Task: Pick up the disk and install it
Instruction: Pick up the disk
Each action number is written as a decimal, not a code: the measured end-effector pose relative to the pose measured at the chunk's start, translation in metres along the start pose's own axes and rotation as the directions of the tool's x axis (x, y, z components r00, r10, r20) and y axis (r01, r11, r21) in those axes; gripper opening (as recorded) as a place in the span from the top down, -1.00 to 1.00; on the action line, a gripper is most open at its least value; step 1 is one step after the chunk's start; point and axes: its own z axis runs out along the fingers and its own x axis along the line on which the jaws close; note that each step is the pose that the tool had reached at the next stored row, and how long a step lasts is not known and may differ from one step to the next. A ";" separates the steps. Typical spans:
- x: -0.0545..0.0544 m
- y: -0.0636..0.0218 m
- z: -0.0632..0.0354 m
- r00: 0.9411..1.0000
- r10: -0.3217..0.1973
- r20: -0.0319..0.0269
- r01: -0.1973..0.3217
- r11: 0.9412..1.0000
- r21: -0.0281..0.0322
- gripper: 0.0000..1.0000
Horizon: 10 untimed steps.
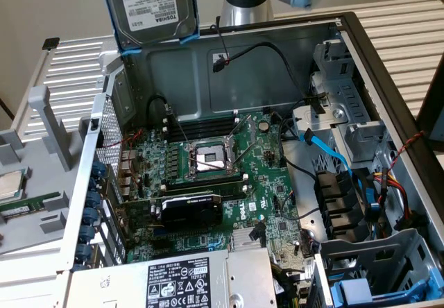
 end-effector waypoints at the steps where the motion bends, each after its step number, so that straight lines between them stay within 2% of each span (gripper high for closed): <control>1: 0.002 -0.0038 0.0000 1.000 0.000 0.001 0.000 1.000 0.000 0.26; 4: 0.009 -0.0145 -0.0004 1.000 0.000 0.004 0.000 1.000 0.000 0.26; 10: 0.025 -0.0234 -0.0008 1.000 0.000 0.012 0.000 1.000 0.001 0.26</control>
